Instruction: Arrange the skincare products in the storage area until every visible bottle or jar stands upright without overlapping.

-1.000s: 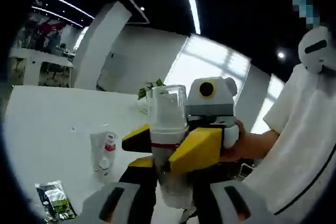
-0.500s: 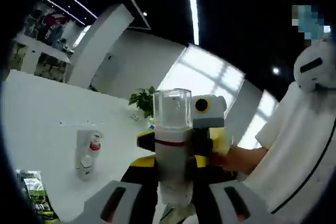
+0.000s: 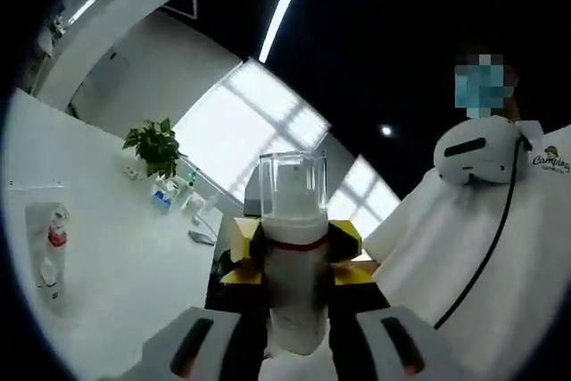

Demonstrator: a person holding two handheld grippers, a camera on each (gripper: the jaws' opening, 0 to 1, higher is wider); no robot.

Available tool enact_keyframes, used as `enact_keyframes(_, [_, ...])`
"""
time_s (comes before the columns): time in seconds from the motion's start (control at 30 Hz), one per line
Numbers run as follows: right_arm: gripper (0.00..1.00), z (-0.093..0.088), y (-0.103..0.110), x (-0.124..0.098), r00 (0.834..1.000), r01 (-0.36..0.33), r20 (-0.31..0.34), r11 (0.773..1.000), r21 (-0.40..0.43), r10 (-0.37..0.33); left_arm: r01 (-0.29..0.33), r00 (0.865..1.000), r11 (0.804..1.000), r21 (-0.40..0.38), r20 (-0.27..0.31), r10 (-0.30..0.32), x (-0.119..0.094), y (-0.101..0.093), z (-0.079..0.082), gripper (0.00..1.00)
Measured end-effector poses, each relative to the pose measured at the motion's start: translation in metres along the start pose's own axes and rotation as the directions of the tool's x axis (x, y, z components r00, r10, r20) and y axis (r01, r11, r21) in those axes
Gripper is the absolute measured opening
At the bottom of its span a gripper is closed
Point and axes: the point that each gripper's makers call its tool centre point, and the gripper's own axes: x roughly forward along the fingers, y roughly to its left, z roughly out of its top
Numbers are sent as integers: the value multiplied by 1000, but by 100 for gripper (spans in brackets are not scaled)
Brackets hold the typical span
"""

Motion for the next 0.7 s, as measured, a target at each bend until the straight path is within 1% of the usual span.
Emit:
enact_keyframes(0.03, [22, -1, -3, -3, 1000, 17, 3, 1000, -5, -17, -27, 999, 999, 28, -38, 28, 2, 7, -3, 24])
enact_keyframes(0.07, [22, -1, -8, -6, 999, 42, 7, 999, -21, -42, -47, 997, 997, 54, -56, 50, 4, 12, -4, 25])
enact_keyframes(0.1, [22, -2, -19, -8, 993, 117, 14, 992, -56, -117, -87, 993, 992, 91, -66, 93, 6, 19, -4, 26])
enact_keyframes(0.13, [21, -1, -27, -11, 986, 169, 19, 983, -72, -168, -157, 984, 980, 119, -65, 165, 3, 35, -2, 26])
enact_keyframes(0.17, [21, 0, -40, -15, 965, 263, 27, 960, -91, -262, -189, 978, 976, 110, -66, 197, 4, 42, -2, 27])
enact_keyframes(0.2, [21, 3, -44, -17, 953, 303, 44, 946, -117, -300, -231, 969, 967, 111, -62, 239, 5, 50, -2, 26])
enact_keyframes(0.23, [21, 5, -48, -20, 940, 341, 60, 929, -144, -335, -258, 963, 959, 115, -52, 265, 6, 56, 0, 26])
enact_keyframes(0.27, [21, 6, -52, -24, 924, 381, 78, 908, -173, -373, -266, 961, 957, 117, -53, 273, 6, 58, -1, 25])
enact_keyframes(0.3, [21, 7, -54, -27, 915, 403, 90, 896, -188, -393, -291, 953, 946, 140, -48, 300, 7, 64, 0, 25])
enact_keyframes(0.33, [21, 11, -58, -30, 902, 432, 119, 882, -191, -416, -301, 950, 944, 138, -43, 309, 7, 66, 0, 24])
enact_keyframes(0.37, [21, 13, -59, -32, 894, 446, 143, 877, -181, -425, -311, 947, 941, 135, -39, 318, 9, 67, 1, 24])
enact_keyframes(0.4, [21, 13, -58, -32, 896, 441, 143, 880, -178, -420, -315, 945, 935, 159, -38, 325, 10, 67, 1, 24])
enact_keyframes(0.43, [21, 13, -59, -31, 894, 445, 148, 878, -175, -424, -321, 943, 931, 176, -32, 331, 12, 68, 2, 24])
enact_keyframes(0.47, [21, 13, -59, -32, 886, 460, 154, 870, -177, -437, -326, 941, 929, 175, -35, 337, 14, 68, 2, 24])
enact_keyframes(0.5, [21, 14, -59, -31, 881, 471, 157, 858, -207, -446, -327, 941, 928, 178, -35, 338, 14, 68, 2, 24])
enact_keyframes(0.53, [21, 13, -58, -32, 882, 471, 155, 850, -236, -446, -329, 939, 924, 196, -38, 343, 14, 69, 1, 24])
enact_keyframes(0.57, [21, 11, -59, -30, 886, 463, 146, 853, -240, -440, -329, 938, 923, 200, -45, 343, 13, 69, 0, 23])
enact_keyframes(0.6, [21, 11, -60, -31, 886, 463, 146, 854, -237, -440, -334, 935, 922, 195, -52, 350, 11, 71, 0, 23])
enact_keyframes(0.63, [21, 10, -61, -30, 890, 456, 145, 857, -238, -433, -337, 934, 922, 192, -54, 353, 9, 71, -1, 22])
enact_keyframes(0.67, [22, 9, -60, -27, 897, 441, 145, 863, -246, -417, -339, 933, 921, 193, -55, 355, 6, 71, 0, 22])
enact_keyframes(0.7, [22, 9, -60, -25, 902, 431, 143, 865, -257, -407, -348, 929, 915, 205, -54, 366, 2, 72, 0, 21])
